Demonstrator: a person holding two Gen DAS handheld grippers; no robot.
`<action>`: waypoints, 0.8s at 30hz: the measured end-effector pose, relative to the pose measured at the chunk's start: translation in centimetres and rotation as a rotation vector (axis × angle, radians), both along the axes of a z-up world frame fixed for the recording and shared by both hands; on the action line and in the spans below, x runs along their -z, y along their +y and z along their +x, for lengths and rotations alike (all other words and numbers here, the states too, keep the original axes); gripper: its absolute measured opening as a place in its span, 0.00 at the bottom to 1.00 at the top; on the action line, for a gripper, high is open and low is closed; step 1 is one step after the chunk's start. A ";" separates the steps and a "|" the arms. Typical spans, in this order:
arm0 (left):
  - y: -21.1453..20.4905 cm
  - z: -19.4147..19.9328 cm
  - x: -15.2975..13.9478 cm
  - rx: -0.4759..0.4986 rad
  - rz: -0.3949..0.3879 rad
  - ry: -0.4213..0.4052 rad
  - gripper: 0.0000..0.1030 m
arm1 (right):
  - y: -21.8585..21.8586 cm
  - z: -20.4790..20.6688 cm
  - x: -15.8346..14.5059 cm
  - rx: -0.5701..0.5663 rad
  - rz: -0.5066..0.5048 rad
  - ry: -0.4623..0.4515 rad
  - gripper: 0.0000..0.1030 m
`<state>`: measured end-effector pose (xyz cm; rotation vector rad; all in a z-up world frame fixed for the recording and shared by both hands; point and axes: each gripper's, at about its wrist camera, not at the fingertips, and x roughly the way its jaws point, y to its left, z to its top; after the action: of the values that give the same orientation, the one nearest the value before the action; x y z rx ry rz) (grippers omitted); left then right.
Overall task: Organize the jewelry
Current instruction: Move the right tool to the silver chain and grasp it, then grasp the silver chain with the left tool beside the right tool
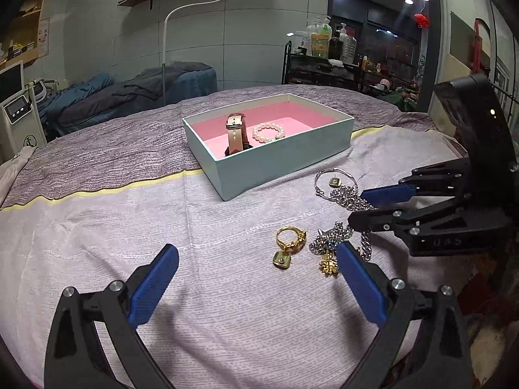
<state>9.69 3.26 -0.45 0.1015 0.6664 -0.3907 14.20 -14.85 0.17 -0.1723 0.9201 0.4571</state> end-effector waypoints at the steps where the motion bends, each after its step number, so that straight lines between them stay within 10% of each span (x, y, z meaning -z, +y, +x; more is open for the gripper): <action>1: -0.2 0.0 0.0 0.006 0.003 -0.001 0.93 | 0.1 0.0 0.0 -0.004 -0.007 -0.006 0.26; 4: -0.7 -0.1 0.0 0.038 0.011 -0.003 0.93 | 0.1 -0.1 0.1 -0.032 -0.012 -0.017 0.12; 15: -6.4 -0.1 0.2 0.251 0.075 -0.038 0.91 | -2.3 -0.6 -2.9 -0.074 0.112 -0.043 0.11; 24: -10.0 2.8 1.4 0.298 0.099 0.012 0.39 | -2.5 -1.6 -5.7 -0.105 0.143 -0.097 0.09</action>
<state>12.50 -6.77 -1.81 0.2946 0.6844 -0.6447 12.65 -17.37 5.92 -0.1121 0.7827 0.6050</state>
